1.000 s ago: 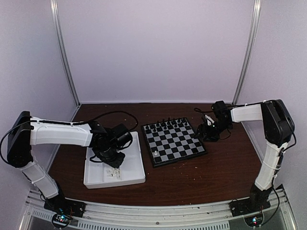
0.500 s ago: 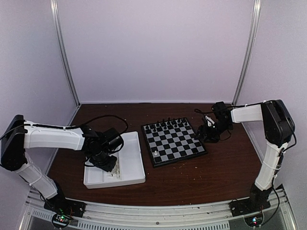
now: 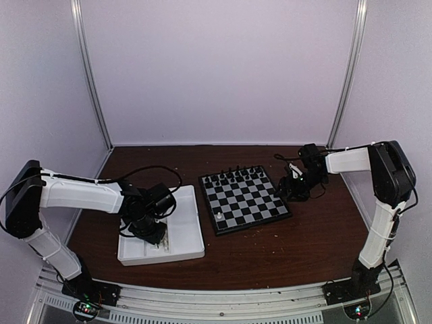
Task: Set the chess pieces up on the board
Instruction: Pick up the chess piece from the storage box.
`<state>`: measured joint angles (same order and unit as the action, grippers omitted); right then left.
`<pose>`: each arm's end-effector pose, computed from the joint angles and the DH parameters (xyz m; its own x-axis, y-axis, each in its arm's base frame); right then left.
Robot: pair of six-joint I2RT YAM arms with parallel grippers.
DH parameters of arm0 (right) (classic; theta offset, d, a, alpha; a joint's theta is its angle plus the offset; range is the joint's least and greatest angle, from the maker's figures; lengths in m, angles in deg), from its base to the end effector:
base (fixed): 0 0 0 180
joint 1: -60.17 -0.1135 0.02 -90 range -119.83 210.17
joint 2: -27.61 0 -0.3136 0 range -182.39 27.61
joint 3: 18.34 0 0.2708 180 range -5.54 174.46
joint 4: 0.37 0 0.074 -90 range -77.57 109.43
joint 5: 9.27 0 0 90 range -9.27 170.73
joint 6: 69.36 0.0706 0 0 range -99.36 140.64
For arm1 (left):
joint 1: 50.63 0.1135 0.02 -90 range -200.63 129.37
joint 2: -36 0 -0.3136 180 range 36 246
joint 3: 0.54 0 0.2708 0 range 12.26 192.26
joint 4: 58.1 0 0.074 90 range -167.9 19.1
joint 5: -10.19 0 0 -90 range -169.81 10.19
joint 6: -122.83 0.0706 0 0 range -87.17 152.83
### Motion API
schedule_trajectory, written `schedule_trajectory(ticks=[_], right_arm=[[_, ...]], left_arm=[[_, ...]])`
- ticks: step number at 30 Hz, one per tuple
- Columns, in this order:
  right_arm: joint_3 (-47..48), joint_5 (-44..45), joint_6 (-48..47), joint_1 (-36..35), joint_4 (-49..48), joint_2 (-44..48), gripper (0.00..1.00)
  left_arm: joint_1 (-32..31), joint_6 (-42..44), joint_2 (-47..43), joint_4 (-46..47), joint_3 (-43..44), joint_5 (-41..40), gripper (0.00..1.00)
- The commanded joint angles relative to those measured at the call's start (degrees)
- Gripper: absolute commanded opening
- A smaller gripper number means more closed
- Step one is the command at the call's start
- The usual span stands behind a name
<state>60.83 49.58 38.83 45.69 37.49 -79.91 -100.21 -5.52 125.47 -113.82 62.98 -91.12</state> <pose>0.3849 0.1371 0.1610 -0.9716 0.0250 -0.2355 -0.1187 0.8091 0.5756 0.1930 -0.2052 0.1669 -0.9549 0.1828 -0.2340 0.1730 0.9830 0.0623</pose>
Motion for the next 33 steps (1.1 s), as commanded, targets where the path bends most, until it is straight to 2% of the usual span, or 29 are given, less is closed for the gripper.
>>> schedule_trajectory(ticks=[1,10,20,25,29,33], right_arm=[[-0.5,1.2,-0.1,0.1,-0.3,1.6,0.71],[-0.5,1.1,-0.1,0.1,-0.6,1.1,0.71],[-0.8,1.2,0.1,0.0,-1.0,1.0,0.71],[-0.7,1.3,0.1,0.0,-1.0,1.0,0.71],[-0.7,1.3,0.1,0.1,-1.0,0.9,0.71],[-0.6,1.4,0.1,0.1,-1.0,0.9,0.71]], left_arm=[[0.4,-1.2,0.2,0.4,-0.4,0.3,0.21],[0.4,-1.6,-0.7,-2.0,0.0,-0.3,0.14],[0.4,-1.8,0.0,-3.4,0.2,0.0,0.19],[0.4,-1.7,0.0,-3.4,0.5,-0.2,0.12],[0.4,-1.6,0.0,-4.1,0.8,-0.2,0.03],[0.3,-0.5,-0.7,-7.8,4.8,1.0,0.03]])
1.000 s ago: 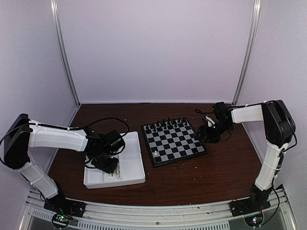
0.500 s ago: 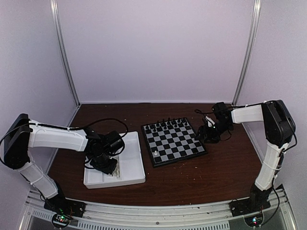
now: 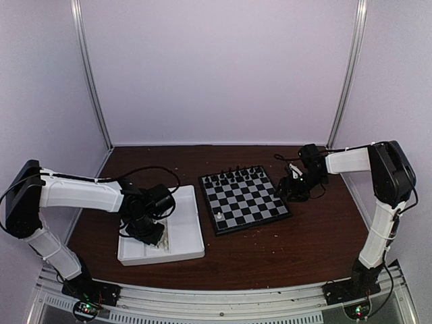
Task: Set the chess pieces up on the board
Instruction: Pick up the chess piece from the storage box.
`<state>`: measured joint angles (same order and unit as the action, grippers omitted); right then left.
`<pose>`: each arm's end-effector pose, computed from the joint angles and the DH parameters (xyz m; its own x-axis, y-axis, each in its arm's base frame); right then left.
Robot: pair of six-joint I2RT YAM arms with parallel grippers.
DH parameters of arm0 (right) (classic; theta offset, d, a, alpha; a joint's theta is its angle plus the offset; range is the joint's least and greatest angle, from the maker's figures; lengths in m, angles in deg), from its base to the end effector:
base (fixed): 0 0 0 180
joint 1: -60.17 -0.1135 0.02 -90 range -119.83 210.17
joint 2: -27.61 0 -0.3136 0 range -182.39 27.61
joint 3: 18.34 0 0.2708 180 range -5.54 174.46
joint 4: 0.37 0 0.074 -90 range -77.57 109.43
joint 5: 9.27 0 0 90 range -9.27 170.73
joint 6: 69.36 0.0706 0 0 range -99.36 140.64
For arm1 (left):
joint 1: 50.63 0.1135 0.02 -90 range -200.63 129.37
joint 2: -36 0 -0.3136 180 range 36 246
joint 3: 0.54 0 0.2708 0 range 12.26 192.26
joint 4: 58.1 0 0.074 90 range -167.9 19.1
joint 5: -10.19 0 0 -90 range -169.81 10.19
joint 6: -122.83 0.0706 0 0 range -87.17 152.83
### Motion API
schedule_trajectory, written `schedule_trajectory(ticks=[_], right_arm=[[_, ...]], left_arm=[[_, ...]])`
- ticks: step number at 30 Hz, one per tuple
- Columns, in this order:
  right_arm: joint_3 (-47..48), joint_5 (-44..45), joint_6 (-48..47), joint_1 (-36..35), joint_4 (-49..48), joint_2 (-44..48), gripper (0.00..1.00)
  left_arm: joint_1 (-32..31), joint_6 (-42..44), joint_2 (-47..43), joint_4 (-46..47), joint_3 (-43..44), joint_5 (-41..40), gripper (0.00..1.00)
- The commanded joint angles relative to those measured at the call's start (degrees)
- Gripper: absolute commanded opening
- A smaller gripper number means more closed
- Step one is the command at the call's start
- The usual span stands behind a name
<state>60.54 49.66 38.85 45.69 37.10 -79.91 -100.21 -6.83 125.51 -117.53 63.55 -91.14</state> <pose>0.3845 0.1369 0.1598 -0.9711 0.0257 -0.2372 -0.1190 0.8096 0.5748 0.1887 -0.2002 0.1682 -0.9663 0.1694 -0.1940 0.1537 0.9837 0.0933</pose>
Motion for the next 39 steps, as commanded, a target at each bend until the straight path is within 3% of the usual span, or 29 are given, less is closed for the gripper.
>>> schedule_trajectory(ticks=[1,6,12,25,39], right_arm=[[-0.3,1.3,0.1,0.1,-0.5,1.0,0.71],[0.7,1.4,-0.1,0.1,0.0,0.9,0.71],[1.1,1.5,-0.3,0.2,0.0,1.2,0.71],[-0.3,5.2,-1.9,0.4,2.7,7.6,0.71],[-0.3,7.1,-2.6,0.4,4.1,11.5,0.71]], left_arm=[[0.1,1.2,-1.0,-5.2,5.8,1.3,0.03],[-1.2,2.3,-1.9,-10.0,13.8,0.4,0.03],[-2.8,5.8,-0.1,-7.5,21.3,3.0,0.04],[-6.8,16.4,18.9,-1.6,43.3,6.3,0.02],[-6.9,22.2,34.4,1.3,58.5,10.7,0.03]])
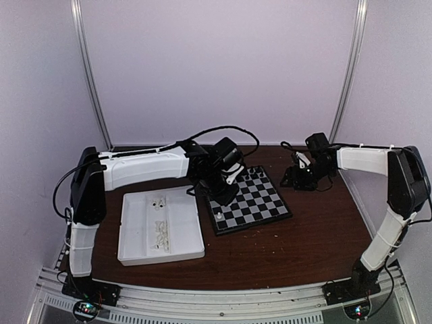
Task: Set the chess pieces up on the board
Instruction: Place the chess piece on the chessboard.
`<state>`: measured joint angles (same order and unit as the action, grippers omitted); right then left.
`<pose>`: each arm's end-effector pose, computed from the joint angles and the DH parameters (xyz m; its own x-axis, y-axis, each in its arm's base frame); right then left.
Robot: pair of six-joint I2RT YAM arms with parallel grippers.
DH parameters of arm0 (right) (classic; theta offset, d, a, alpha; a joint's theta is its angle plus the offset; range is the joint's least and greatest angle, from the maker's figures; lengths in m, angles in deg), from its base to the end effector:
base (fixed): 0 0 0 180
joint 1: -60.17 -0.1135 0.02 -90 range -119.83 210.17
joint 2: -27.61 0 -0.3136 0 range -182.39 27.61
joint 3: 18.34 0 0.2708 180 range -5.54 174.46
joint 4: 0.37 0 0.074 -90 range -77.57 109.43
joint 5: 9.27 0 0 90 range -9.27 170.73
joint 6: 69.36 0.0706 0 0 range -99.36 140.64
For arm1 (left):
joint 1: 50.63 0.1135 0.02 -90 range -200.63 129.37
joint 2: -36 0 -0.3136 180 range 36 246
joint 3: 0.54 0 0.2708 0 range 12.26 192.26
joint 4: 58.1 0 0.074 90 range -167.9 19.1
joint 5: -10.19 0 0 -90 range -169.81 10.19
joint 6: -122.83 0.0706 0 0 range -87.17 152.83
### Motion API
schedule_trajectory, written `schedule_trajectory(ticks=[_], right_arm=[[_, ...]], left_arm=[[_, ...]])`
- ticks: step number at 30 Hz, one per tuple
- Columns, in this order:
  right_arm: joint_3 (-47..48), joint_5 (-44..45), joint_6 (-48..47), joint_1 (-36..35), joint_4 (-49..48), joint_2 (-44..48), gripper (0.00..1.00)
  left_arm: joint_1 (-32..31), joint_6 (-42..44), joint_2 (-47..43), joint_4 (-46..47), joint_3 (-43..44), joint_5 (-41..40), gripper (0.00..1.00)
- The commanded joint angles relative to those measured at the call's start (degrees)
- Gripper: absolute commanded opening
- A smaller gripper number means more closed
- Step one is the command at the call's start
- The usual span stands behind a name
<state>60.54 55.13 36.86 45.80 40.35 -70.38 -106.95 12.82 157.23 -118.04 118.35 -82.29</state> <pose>0.3689 0.1260 0.2164 -0.9254 0.0229 -0.3782 -0.1830 0.8470 0.4991 0.2911 -0.4314 0.2427 -0.7419 0.4969 -0.4502 0.6027 0.7884 -0.1232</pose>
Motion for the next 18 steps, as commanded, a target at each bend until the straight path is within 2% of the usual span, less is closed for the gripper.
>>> schedule_trajectory(ticks=[1,18], right_arm=[[-0.3,1.7,-0.5,0.3,0.8,2.2,0.71],[-0.9,3.3,-1.0,0.3,1.6,4.2,0.71]], left_arm=[[-0.2,2.7,3.6,1.9,4.2,2.0,0.03],[-0.2,4.3,10.2,1.6,6.9,0.5,0.03]])
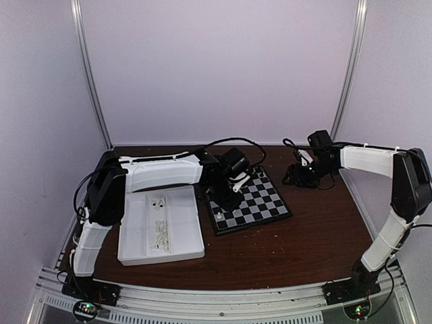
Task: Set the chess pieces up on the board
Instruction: Place the chess piece on the chessboard.
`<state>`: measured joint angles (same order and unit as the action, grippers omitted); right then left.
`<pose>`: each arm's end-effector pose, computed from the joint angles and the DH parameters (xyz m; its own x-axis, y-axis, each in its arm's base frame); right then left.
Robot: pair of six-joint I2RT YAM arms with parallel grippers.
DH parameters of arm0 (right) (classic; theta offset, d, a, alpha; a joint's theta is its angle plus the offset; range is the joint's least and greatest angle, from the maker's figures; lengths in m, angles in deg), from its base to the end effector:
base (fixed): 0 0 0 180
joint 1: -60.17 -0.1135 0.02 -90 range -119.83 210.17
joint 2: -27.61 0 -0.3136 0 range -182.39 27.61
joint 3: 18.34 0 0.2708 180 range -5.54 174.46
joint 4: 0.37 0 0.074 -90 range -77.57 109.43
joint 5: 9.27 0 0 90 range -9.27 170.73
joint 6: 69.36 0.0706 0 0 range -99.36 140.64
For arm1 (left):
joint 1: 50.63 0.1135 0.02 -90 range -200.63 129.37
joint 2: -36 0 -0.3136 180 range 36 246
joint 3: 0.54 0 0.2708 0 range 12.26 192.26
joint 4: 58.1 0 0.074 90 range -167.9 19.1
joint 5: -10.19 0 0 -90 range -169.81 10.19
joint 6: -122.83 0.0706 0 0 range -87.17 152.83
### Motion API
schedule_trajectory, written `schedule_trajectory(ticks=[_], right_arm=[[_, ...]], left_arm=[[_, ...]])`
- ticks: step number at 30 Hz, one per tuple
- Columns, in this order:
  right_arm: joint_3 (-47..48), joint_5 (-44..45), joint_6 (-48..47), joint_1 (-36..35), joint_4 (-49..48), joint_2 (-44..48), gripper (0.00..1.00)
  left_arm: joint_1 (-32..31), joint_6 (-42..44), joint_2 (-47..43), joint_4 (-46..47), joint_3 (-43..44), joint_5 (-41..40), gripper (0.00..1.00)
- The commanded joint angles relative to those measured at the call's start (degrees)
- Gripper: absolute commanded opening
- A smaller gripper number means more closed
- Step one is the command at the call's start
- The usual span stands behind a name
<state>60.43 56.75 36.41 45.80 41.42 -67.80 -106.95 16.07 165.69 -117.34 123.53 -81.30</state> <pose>0.3625 0.1225 0.2301 -0.9119 0.0227 -0.4097 -0.1923 0.8584 0.4755 0.3072 -0.4577 0.1974 -0.7188 0.5588 -0.4136 0.6459 0.7568 -0.1000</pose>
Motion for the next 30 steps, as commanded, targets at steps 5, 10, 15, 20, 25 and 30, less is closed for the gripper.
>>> schedule_trajectory(ticks=[5,10,15,20,25,30], right_arm=[[-1.2,2.0,-0.6,0.2,0.5,2.3,0.71],[-1.5,2.2,-0.7,0.3,0.5,2.4,0.71],[-1.9,2.1,-0.5,0.2,0.2,2.4,0.71],[-2.1,2.1,-0.4,0.2,0.0,2.1,0.71],[-2.3,2.0,-0.2,0.2,-0.6,1.7,0.71],[-2.4,1.9,-0.1,0.3,-0.7,1.7,0.71]], left_arm=[[-0.1,1.4,2.8,0.6,1.6,-1.5,0.03],[-0.1,1.8,3.4,-0.6,1.9,-3.0,0.03],[-0.1,1.7,3.4,-1.8,1.9,-3.3,0.03],[-0.1,1.5,2.9,-2.5,1.8,-3.5,0.03],[-0.1,1.5,2.5,-2.5,1.8,-3.4,0.07],[-0.1,1.1,2.3,-2.4,2.0,-3.2,0.21]])
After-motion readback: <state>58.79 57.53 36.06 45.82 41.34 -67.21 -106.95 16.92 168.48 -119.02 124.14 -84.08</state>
